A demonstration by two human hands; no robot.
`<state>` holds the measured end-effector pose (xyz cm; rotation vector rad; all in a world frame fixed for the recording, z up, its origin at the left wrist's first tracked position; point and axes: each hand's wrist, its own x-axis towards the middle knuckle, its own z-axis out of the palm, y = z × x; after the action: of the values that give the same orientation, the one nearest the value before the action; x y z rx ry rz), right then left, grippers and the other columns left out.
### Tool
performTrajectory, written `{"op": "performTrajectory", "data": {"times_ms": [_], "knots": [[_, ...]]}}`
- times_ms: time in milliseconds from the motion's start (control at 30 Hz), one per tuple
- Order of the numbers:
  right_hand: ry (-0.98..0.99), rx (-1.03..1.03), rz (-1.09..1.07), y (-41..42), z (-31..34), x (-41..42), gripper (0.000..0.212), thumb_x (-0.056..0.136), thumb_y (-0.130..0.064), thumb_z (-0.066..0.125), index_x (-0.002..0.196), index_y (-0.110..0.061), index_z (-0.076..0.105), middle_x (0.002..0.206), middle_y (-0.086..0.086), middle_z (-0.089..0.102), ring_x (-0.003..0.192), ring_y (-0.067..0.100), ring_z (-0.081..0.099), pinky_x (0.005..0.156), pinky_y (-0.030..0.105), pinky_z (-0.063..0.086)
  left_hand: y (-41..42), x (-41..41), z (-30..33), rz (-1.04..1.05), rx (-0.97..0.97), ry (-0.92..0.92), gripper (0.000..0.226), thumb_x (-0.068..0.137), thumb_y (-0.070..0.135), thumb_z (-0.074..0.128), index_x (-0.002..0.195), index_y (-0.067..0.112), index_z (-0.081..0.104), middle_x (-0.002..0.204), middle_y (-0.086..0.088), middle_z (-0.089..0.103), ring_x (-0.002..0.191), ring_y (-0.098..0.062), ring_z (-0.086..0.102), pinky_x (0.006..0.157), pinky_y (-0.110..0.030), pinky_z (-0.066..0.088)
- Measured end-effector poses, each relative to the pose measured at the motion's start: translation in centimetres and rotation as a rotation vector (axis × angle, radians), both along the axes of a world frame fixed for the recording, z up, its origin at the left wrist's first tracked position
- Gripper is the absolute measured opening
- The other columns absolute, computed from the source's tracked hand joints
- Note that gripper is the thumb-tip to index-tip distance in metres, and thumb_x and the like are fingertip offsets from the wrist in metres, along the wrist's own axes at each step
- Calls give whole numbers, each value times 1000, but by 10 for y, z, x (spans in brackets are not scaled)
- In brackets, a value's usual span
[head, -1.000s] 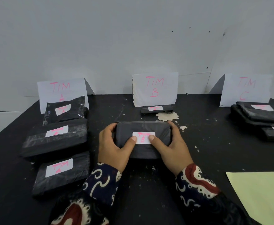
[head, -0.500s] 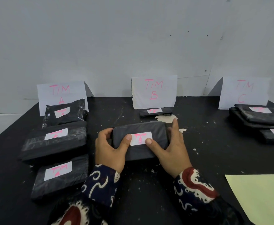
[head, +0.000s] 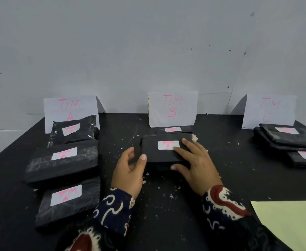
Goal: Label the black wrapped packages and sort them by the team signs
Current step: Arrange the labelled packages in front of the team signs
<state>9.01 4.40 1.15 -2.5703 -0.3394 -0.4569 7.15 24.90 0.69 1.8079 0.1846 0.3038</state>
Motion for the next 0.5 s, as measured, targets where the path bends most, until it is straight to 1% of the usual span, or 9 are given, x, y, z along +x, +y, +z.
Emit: {"op": "performTrajectory", "data": {"times_ms": [67,100,133,200,267,333,367,433,500], "knots": [[82,-15,-30,-8,0,12,58,85,-42,69,139,-28,51,156,-6,31,147,23,16,118,33,14,-2,-1,-3,-33,54,-9,47,92,35,61,135,27,47,128,14,48,103,-1,57,78,-11,45],[122,-19,-33,-11,-1,16,58,86,-42,67,140,-28,50,157,-6,30,147,22,15,119,33,14,-3,0,-5,-49,75,-13,45,91,32,62,133,27,48,128,14,49,105,-1,57,73,-7,44],[156,-15,-32,-14,-2,20,58,87,-42,67,141,-29,48,157,-6,30,147,21,16,119,33,14,-4,0,-6,-62,98,-24,41,91,28,64,130,27,51,127,13,50,108,-2,57,74,-6,45],[205,-21,-27,-16,-3,25,59,87,-46,65,141,-32,47,157,-7,30,147,21,17,120,36,15,-4,0,-12,-81,178,-83,38,89,23,66,123,31,54,125,13,51,111,-4,56,85,-15,50],[212,-76,-56,-17,-2,29,61,83,-60,62,138,-37,49,155,-11,33,146,21,19,120,46,17,-6,1,-18,-106,301,-155,40,86,19,68,124,31,57,126,13,50,113,-6,55,93,-28,51],[134,-37,-99,-16,4,30,64,76,-76,53,128,-38,59,143,-12,48,140,20,32,115,50,26,-9,2,-19,-125,386,-208,44,84,20,69,126,28,58,128,12,49,115,-7,53,96,-33,50],[63,51,-109,-14,8,32,62,77,-76,50,121,-35,65,133,-10,58,130,18,44,110,48,36,-11,4,-18,-120,411,-228,44,83,20,70,126,27,58,127,11,50,114,-7,54,95,-32,50],[-42,230,-130,-13,19,42,47,85,-63,55,109,-26,72,109,-7,70,102,12,60,94,37,50,-12,11,-15,-91,449,-259,45,82,22,72,124,24,60,124,11,51,109,-7,55,91,-28,50],[-24,300,-178,-15,31,62,32,89,-45,62,106,-21,72,102,-5,72,91,9,63,89,28,51,-12,16,-15,-81,480,-266,45,80,23,74,124,23,61,122,11,52,106,-7,54,89,-23,46]]}}
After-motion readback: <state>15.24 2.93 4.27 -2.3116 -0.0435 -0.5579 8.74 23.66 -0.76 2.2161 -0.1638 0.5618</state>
